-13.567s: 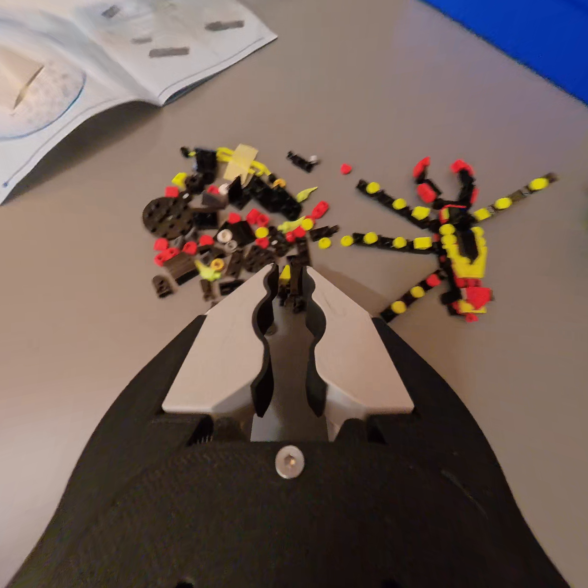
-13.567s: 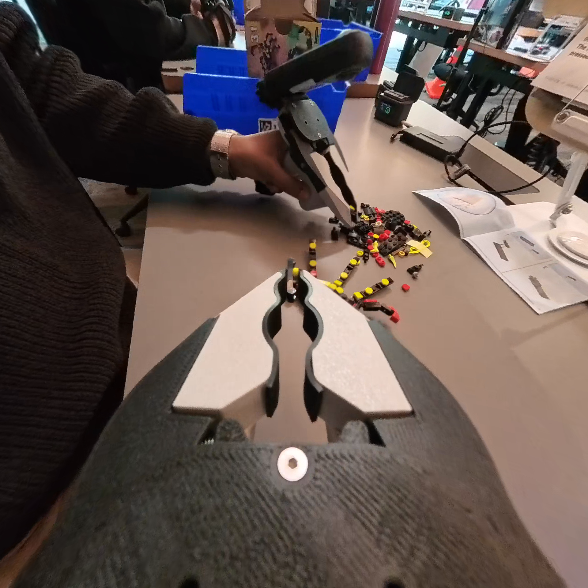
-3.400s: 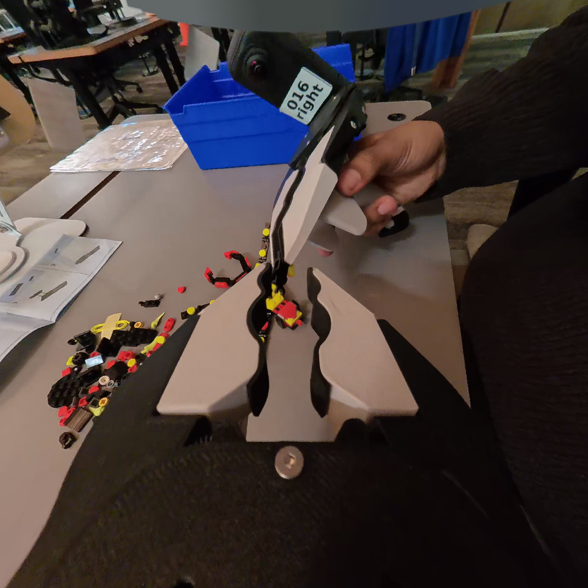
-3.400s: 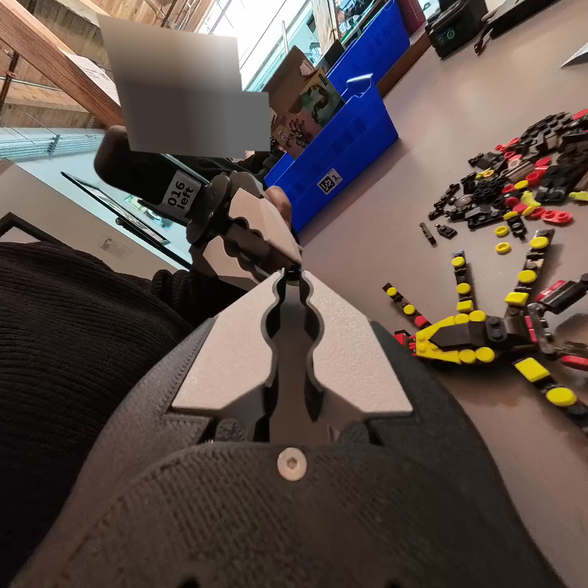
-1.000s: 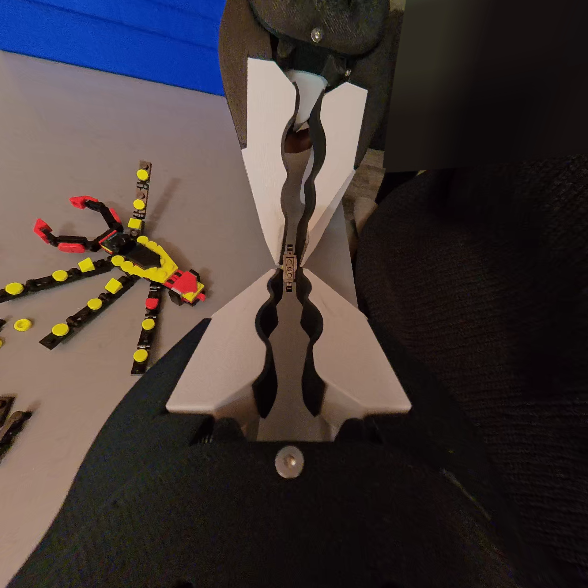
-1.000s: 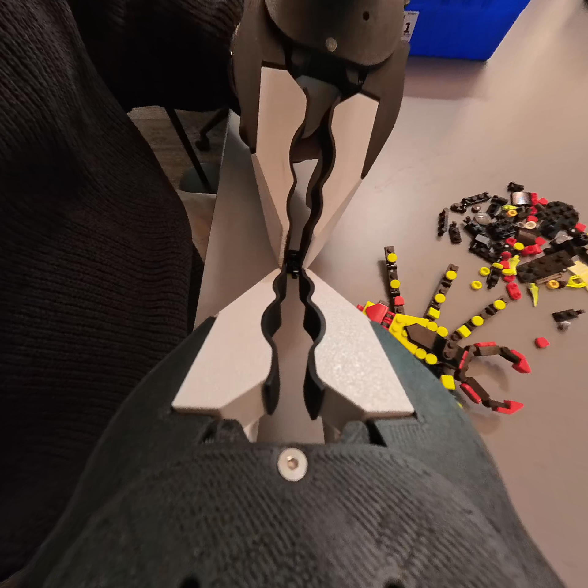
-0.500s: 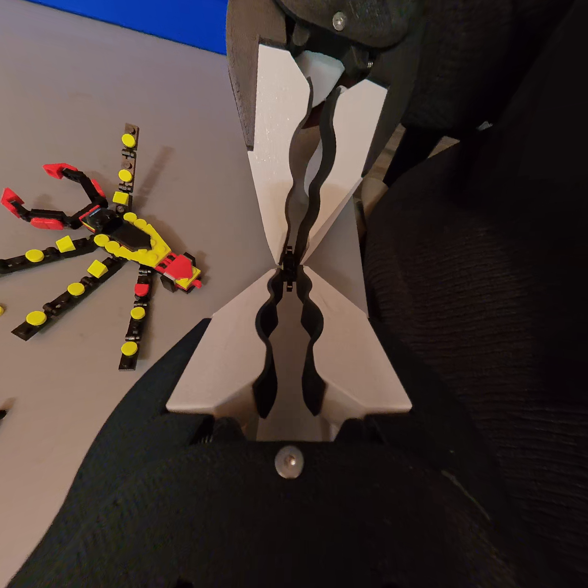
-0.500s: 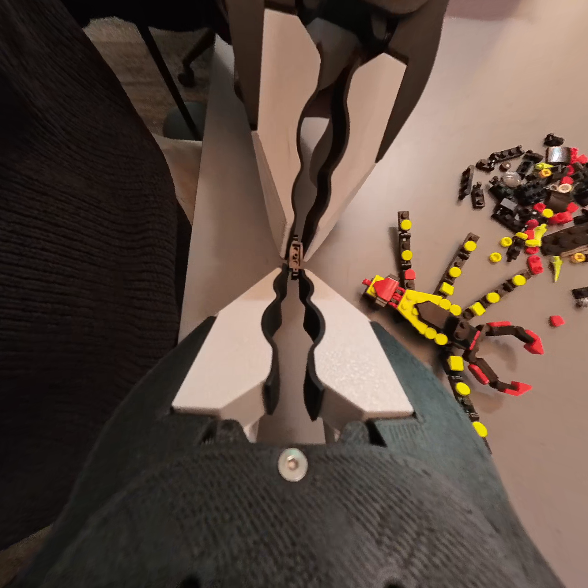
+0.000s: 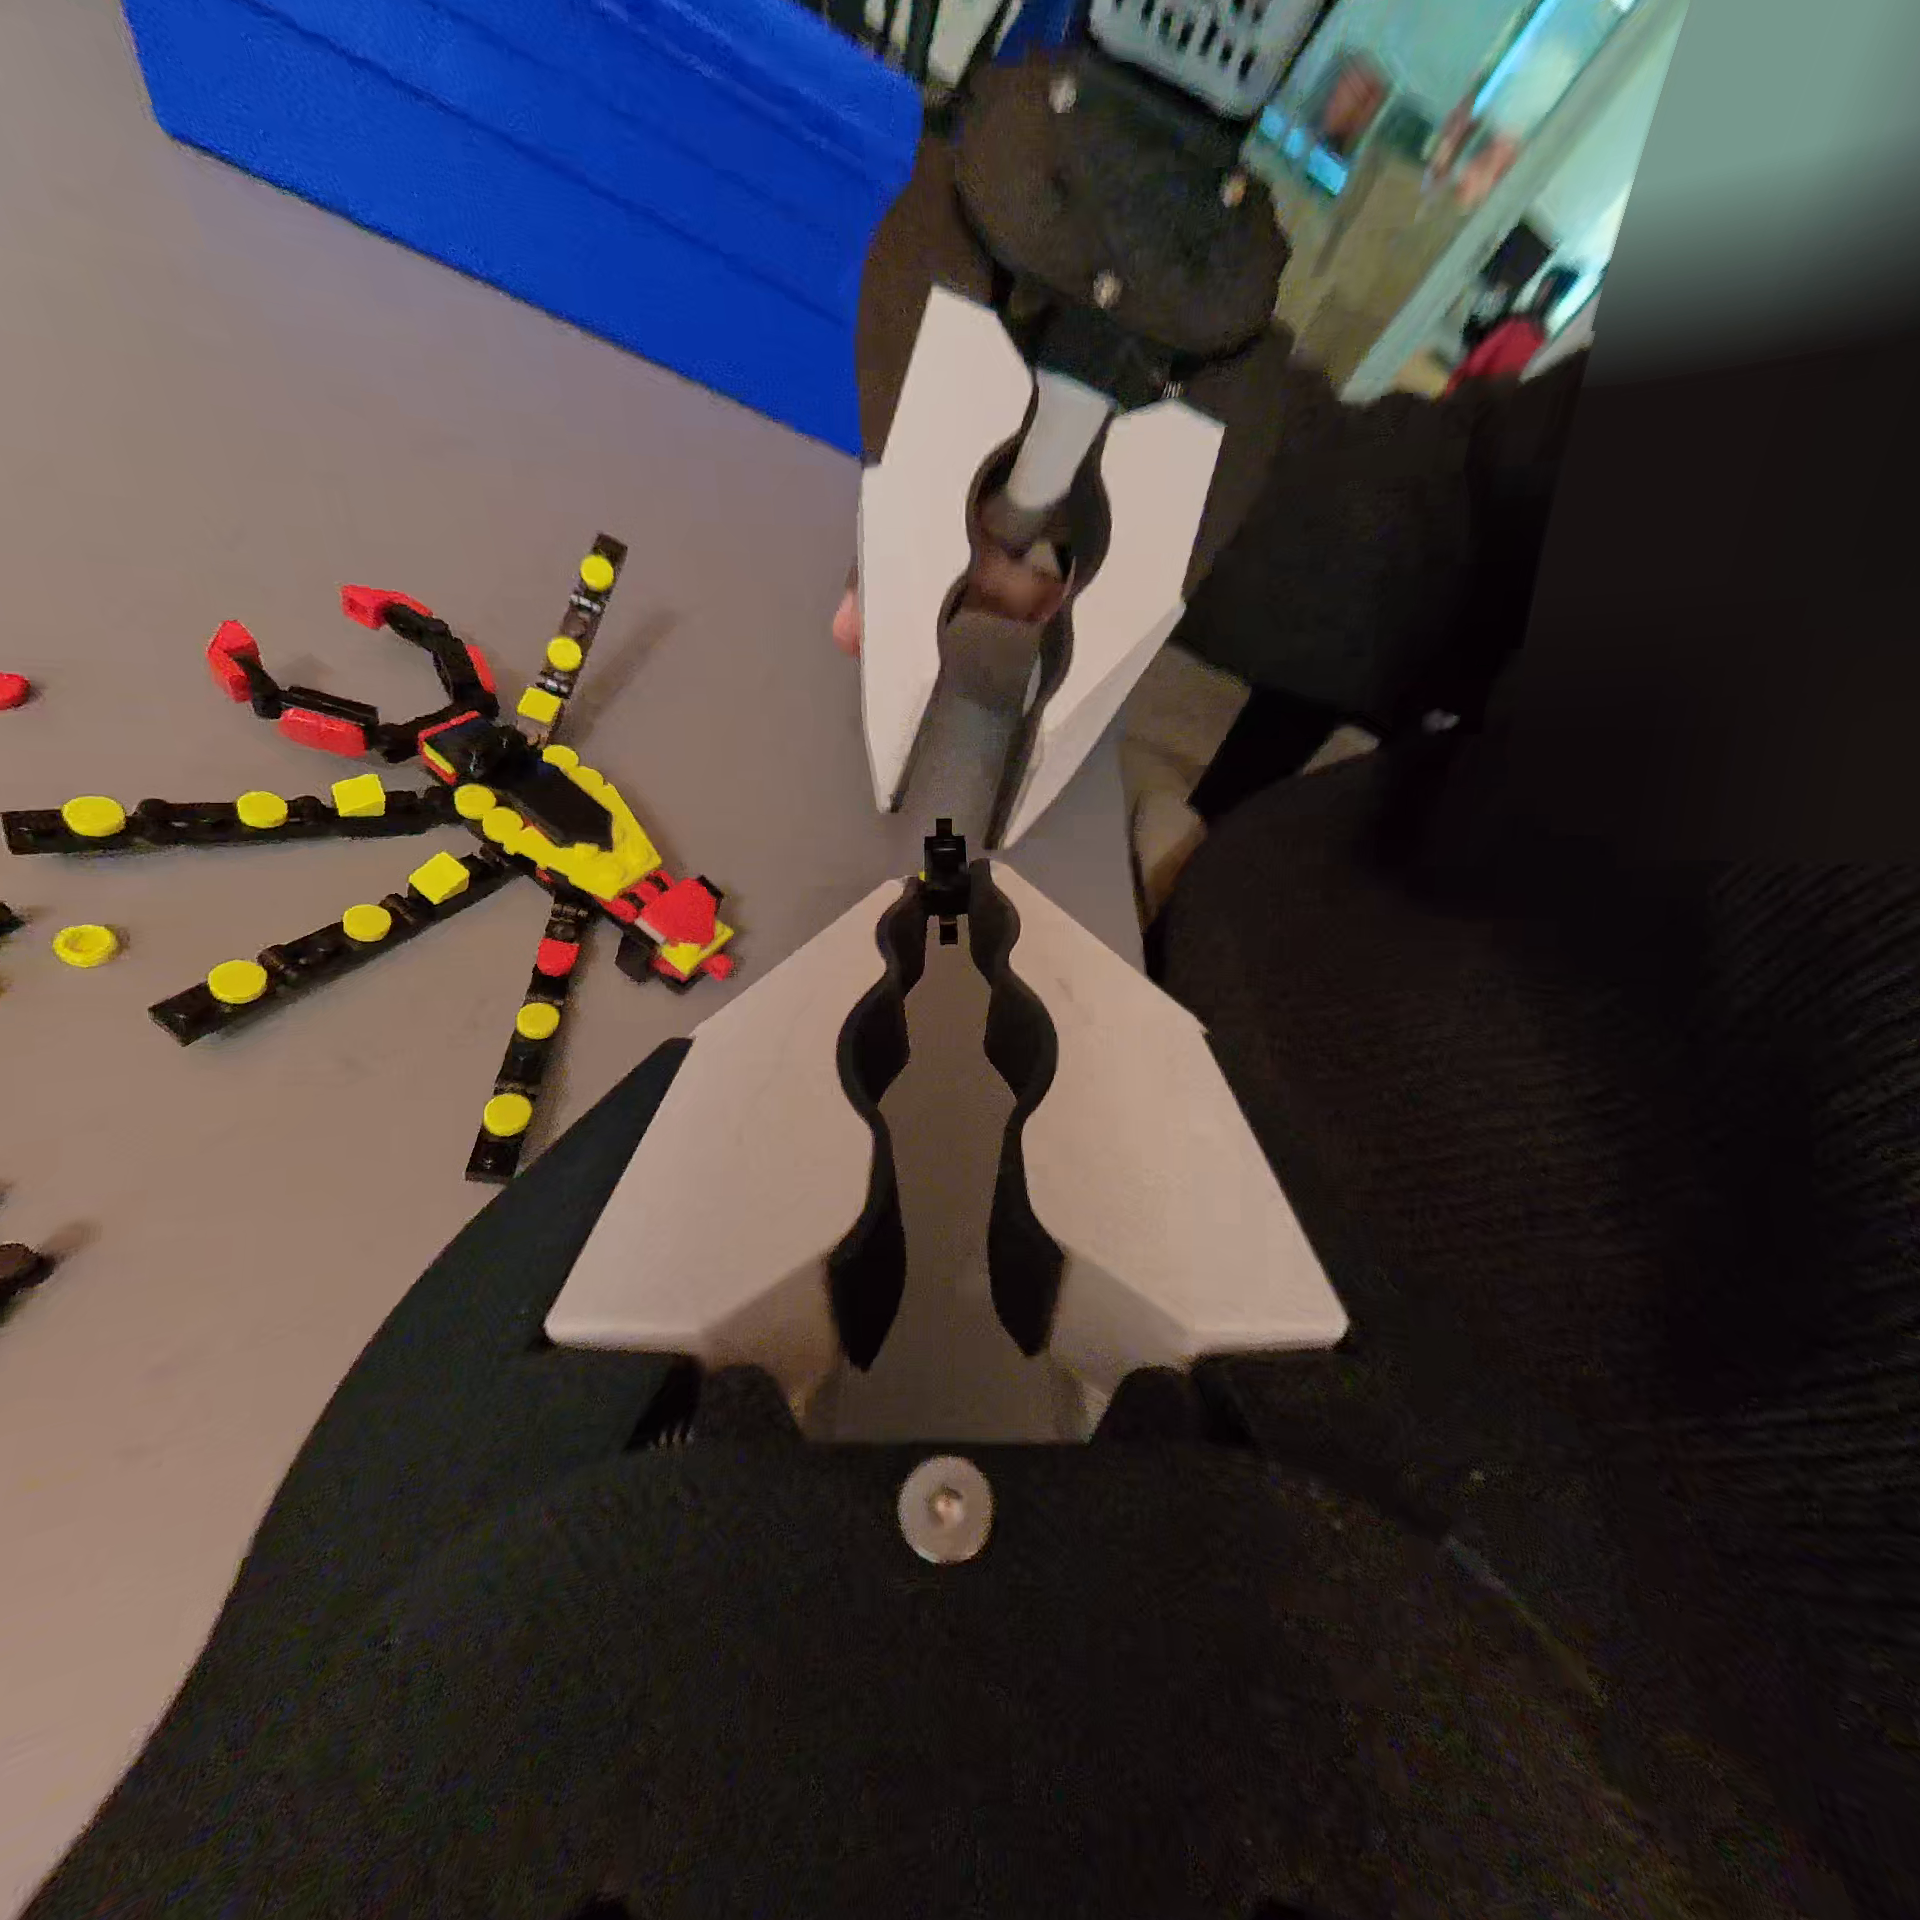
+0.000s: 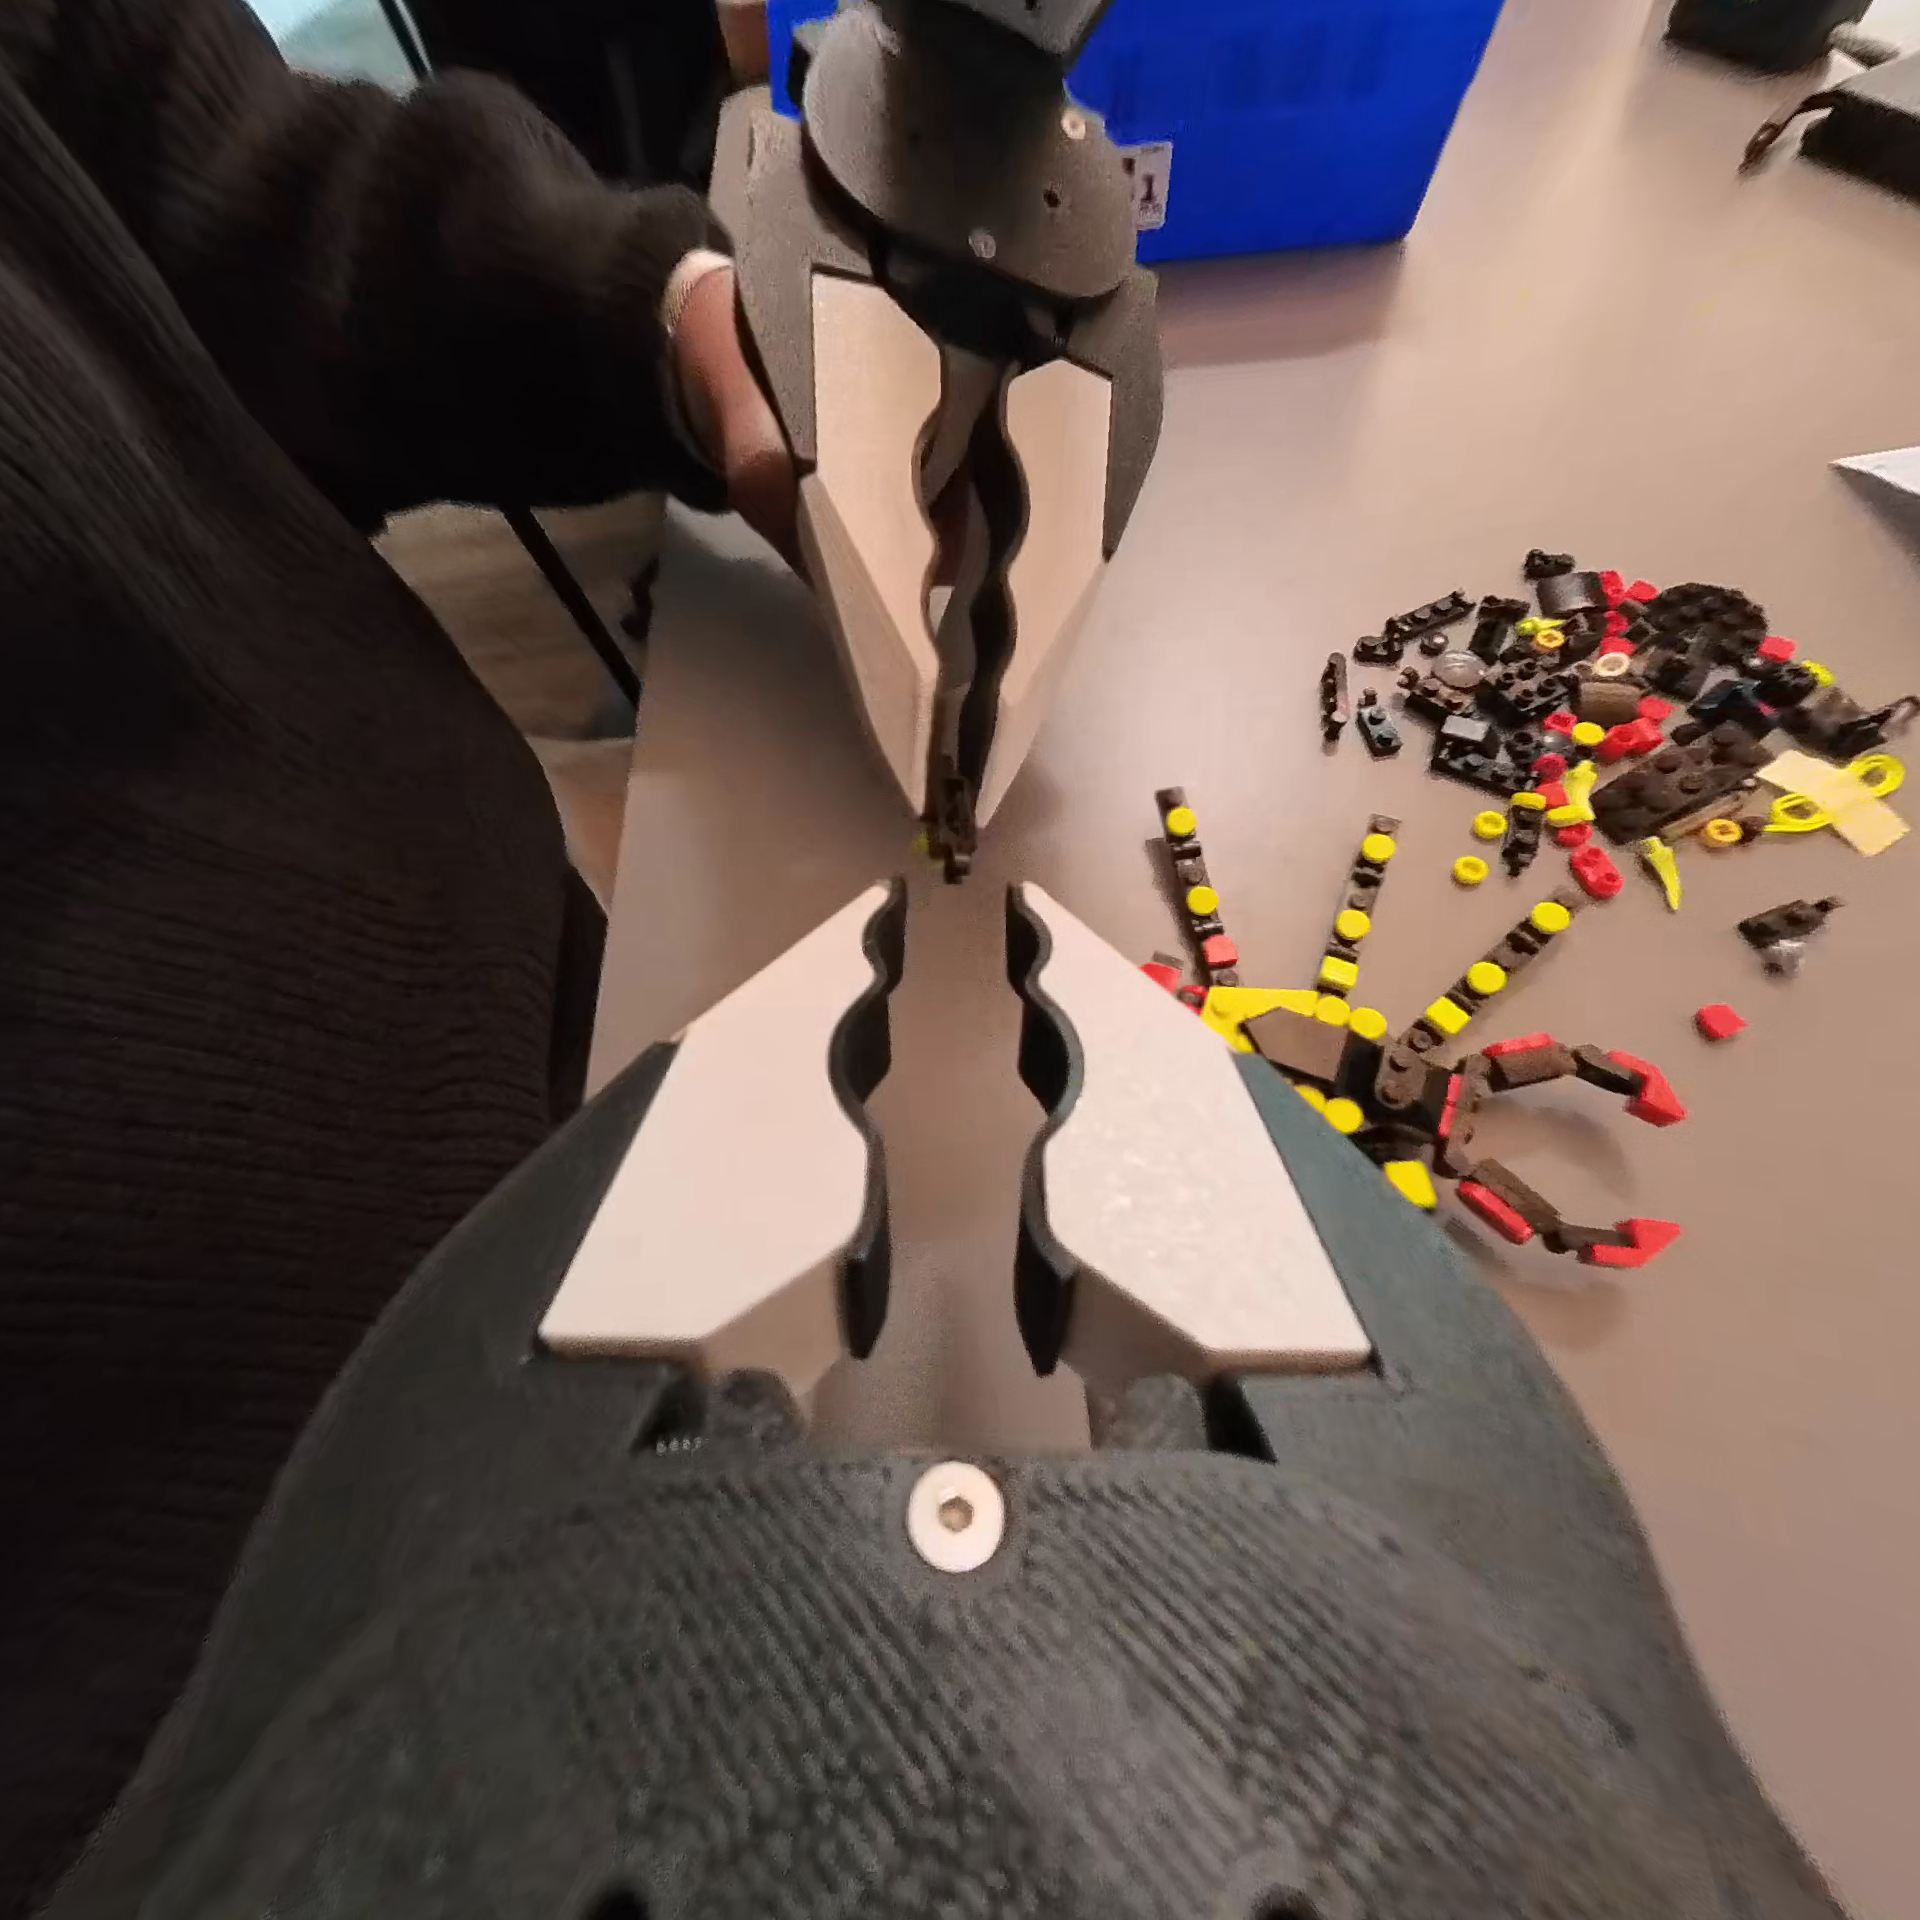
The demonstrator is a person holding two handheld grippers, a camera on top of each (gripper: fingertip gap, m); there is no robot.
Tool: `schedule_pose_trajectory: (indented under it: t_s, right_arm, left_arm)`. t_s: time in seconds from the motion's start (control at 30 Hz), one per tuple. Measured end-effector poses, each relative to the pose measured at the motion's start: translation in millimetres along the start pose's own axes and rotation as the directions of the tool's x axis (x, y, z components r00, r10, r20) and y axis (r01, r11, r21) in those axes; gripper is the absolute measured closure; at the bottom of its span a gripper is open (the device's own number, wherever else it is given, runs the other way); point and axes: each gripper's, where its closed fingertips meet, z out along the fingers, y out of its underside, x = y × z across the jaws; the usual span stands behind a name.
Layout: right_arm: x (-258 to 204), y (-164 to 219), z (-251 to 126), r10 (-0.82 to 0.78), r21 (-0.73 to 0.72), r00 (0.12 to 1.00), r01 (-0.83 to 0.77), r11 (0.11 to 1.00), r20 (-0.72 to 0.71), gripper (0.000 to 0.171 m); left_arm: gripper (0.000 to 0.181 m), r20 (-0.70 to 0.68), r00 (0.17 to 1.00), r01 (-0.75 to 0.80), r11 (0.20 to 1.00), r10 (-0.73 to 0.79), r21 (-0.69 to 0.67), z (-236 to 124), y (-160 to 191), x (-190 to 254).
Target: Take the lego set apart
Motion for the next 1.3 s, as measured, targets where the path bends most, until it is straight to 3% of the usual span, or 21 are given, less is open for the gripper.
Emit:
schedule_pose_trajectory:
  t_s: [0.23, 0.43, 0.83, 1.07, 1.2, 1.3]
  right_arm:
    - [1.3, -7.9, 0.7, 0.064, 0.069, 0.998, -0.065, 0.995, 0.017, 0.162]
    - [1.0, -13.4, -1.1, 0.173, 0.122, 0.981, -0.183, 0.976, 0.086, 0.153]
    - [-5.8, -27.7, -2.7, 0.250, 0.209, 0.950, -0.288, 0.935, 0.188, 0.159]
    - [1.5, -58.5, -22.2, 0.395, 0.388, 0.837, -0.531, 0.753, 0.379, 0.160]
    - [4.3, -56.8, -22.0, 0.438, 0.377, 0.807, -0.578, 0.724, 0.396, 0.165]
    - [4.1, -56.6, -22.2, 0.473, 0.359, 0.761, -0.635, 0.684, 0.444, 0.165]
  left_arm:
    - [0.175, -0.059, 0.994, 0.096, 0.993, -0.092, 0.074, -2.4, -7.8, -1.5]
    - [0.175, -0.126, 0.982, 0.162, 0.976, -0.143, 0.148, -3.7, -19.1, 1.9]
    - [0.175, -0.223, 0.961, 0.212, 0.955, -0.164, 0.208, -6.9, -30.0, 13.0]
    - [0.176, -0.235, 0.960, 0.240, 0.873, -0.149, 0.425, -19.1, -62.7, 17.8]
    - [0.176, -0.159, 0.975, 0.209, 0.878, -0.155, 0.430, -18.0, -62.1, 12.4]
    - [0.176, -0.176, 0.970, 0.231, 0.875, -0.170, 0.425, -17.9, -61.8, 12.5]
